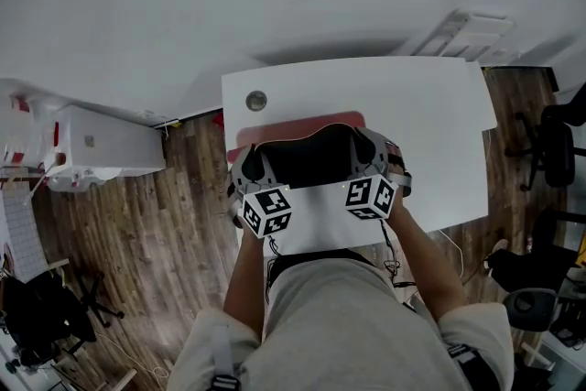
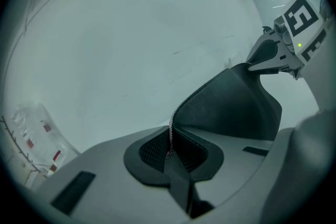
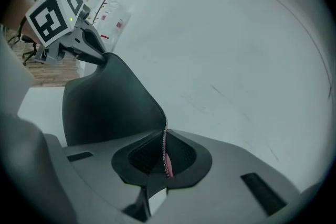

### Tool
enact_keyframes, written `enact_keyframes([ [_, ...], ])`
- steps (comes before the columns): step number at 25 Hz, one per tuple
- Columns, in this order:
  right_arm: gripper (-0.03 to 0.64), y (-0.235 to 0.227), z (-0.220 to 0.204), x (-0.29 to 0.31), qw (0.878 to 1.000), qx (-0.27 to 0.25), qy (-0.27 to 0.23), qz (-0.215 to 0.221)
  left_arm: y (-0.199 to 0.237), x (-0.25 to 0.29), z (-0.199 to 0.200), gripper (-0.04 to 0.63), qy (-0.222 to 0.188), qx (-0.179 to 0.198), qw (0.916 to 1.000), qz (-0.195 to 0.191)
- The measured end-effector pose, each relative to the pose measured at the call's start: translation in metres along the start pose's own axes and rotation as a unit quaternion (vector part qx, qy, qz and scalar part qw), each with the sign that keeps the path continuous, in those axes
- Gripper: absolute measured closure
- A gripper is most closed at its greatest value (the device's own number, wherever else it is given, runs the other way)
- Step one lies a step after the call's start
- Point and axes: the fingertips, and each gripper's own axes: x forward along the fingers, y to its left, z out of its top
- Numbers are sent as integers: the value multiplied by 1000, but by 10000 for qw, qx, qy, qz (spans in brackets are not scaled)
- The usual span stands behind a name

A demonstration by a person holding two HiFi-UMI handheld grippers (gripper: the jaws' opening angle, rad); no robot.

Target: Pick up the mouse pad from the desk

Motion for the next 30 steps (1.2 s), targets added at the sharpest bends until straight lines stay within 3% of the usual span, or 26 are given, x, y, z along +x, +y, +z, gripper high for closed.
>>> enact_keyframes([
  [4, 565, -12, 14, -14, 9994, 246, -234, -87, 7, -11, 14, 563, -168, -361, 9992, 69],
  [11, 565, -23, 44, -38, 9897, 1220, -743, 0, 10, -37, 45, 563, -623, -879, 9942, 32],
  [25, 565, -36, 82, -81, 9826, 1317, -1307, -118, 25, -78, 70, 563, -1076, -1295, 9855, 200],
  [30, 565, -41, 95, -92, 9762, 1524, -1543, -88, 30, -94, 98, 563, -1371, -1329, 9815, 125],
])
